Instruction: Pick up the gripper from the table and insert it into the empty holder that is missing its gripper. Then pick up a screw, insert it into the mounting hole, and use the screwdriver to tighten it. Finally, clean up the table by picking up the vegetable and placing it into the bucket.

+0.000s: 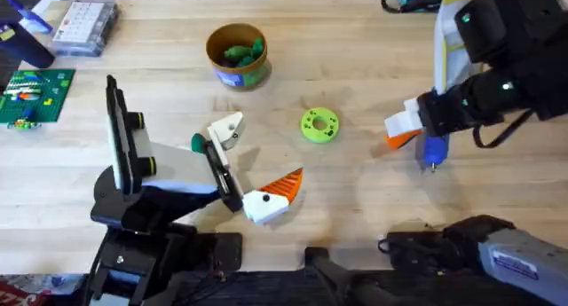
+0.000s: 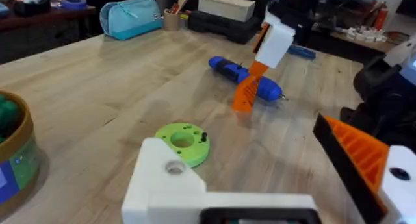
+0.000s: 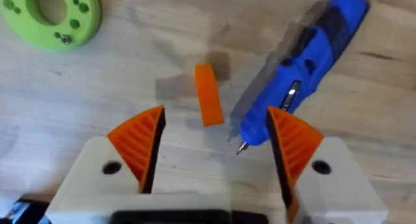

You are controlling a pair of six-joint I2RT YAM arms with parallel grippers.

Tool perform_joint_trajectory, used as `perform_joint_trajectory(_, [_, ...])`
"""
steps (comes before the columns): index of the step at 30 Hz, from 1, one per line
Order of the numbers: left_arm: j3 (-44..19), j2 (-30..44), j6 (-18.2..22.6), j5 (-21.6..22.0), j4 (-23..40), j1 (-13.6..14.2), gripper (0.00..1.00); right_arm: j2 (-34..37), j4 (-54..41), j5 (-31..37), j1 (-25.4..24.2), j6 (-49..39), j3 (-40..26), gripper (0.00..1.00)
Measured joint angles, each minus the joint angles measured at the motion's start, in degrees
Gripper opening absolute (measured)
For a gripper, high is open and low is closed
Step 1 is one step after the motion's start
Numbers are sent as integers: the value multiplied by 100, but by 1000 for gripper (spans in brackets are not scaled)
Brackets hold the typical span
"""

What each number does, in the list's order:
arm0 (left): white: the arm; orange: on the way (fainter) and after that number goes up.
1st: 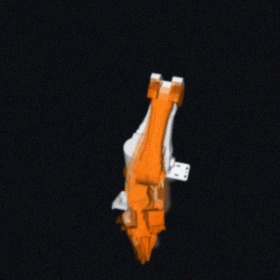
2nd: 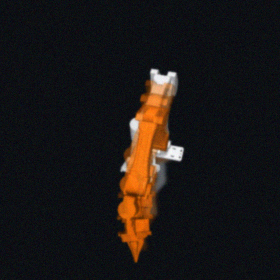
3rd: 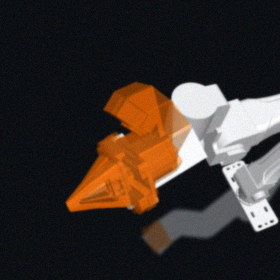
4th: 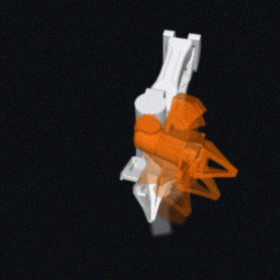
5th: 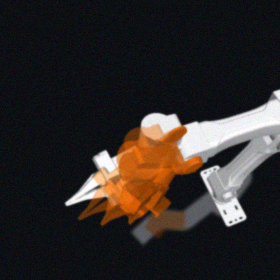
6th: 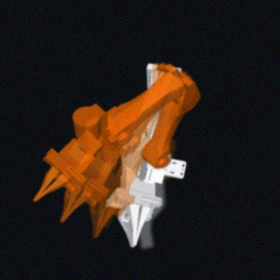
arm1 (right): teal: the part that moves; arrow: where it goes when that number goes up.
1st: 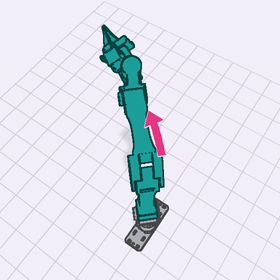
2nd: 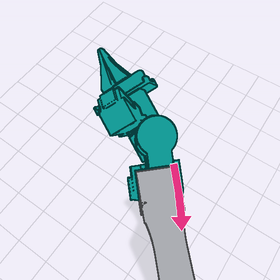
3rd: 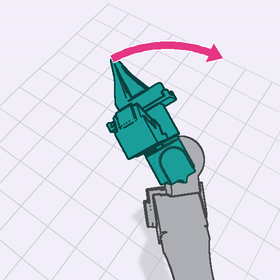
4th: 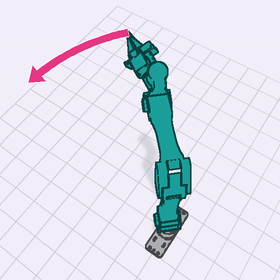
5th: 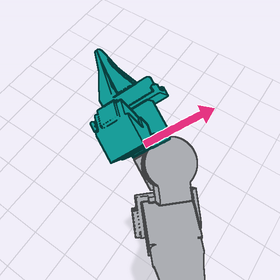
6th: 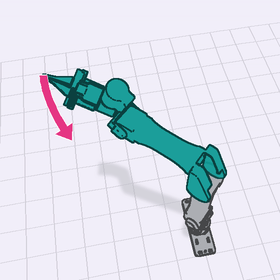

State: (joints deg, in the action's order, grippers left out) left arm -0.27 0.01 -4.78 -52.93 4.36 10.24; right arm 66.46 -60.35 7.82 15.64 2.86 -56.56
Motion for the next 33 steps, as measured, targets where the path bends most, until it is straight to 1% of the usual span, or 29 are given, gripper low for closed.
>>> perform_joint_trajectory(7, [0,-1,0,0,0,0,992,643,-21,-323,-249,17,83,895])
perform_joint_trajectory(16, [0,-2,0,0,0,0,992,1370,-7,-492,-260,14,90,893])
perform_joint_trajectory(17, [0,-2,0,0,0,0,992,1443,1,-494,-260,12,90,872])
perform_joint_trajectory(19, [0,-1,0,0,0,0,992,1540,13,-503,-260,1,90,797])
perform_joint_trajectory(22, [0,-2,0,0,0,0,992,1578,31,-524,-260,7,90,668])
perform_joint_trajectory(24, [0,-1,0,0,0,0,992,1577,37,-535,-260,7,90,555])
perform_joint_trajectory(27, [0,-1,0,0,0,0,992,1577,38,-537,-260,11,90,437])
perform_joint_trajectory(31, [0,-1,0,0,0,0,992,1577,38,-534,-260,14,90,346])
perform_joint_trajectory(33, [0,-2,0,0,0,0,992,1578,38,-534,-260,-2,90,262])
